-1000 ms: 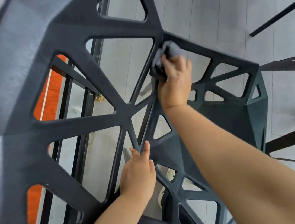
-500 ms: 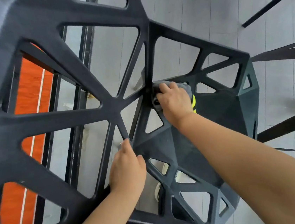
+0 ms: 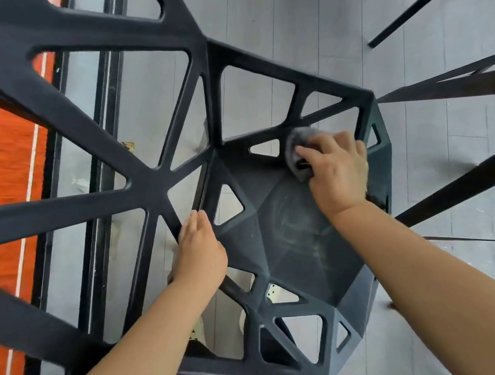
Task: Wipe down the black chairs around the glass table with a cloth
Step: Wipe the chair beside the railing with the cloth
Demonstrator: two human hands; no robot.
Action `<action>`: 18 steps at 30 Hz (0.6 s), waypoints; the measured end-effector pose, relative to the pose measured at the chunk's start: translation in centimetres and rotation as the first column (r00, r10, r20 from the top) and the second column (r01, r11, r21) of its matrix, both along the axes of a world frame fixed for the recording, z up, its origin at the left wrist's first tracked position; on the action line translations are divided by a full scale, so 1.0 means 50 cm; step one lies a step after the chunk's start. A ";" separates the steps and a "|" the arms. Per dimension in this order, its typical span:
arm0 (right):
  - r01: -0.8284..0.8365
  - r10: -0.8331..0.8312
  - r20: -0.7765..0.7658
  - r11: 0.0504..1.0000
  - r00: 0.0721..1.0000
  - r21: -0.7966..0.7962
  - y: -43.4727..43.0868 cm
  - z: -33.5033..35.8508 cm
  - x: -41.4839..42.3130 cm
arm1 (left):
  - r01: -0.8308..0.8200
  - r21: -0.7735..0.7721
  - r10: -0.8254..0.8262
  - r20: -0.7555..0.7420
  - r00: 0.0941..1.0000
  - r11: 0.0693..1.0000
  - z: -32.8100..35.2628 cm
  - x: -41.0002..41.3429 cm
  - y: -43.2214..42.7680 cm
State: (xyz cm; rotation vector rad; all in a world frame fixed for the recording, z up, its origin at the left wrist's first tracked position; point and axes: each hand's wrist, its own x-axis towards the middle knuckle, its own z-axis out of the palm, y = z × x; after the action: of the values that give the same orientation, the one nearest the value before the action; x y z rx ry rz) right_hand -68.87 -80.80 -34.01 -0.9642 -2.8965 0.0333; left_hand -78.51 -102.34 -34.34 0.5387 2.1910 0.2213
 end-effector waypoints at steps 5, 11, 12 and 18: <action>-0.192 0.231 0.162 0.956 0.959 -0.223 -0.059 -0.080 -0.124 | -0.030 -0.050 0.034 0.080 0.996 0.998 -0.026 -0.030 0.023; -0.054 0.074 0.063 0.957 0.995 -0.284 -0.151 -0.133 -0.052 | -0.129 -0.108 0.145 0.161 0.976 0.986 -0.029 -0.051 0.010; -0.077 0.096 0.049 0.953 0.994 -0.294 -0.176 -0.135 -0.024 | -0.124 -0.116 0.142 0.160 0.977 0.985 -0.027 -0.050 0.011; -0.359 0.427 0.052 0.814 0.903 -0.457 -0.278 -0.108 0.128 | -0.049 -0.130 0.070 0.165 0.984 0.990 -0.013 -0.045 0.008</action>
State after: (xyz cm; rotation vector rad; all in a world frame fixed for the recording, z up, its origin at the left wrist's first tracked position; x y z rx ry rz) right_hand -62.48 -94.68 -39.39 -0.3844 -3.2521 0.6997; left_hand -80.74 -101.93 -34.98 0.3702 2.0409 0.1535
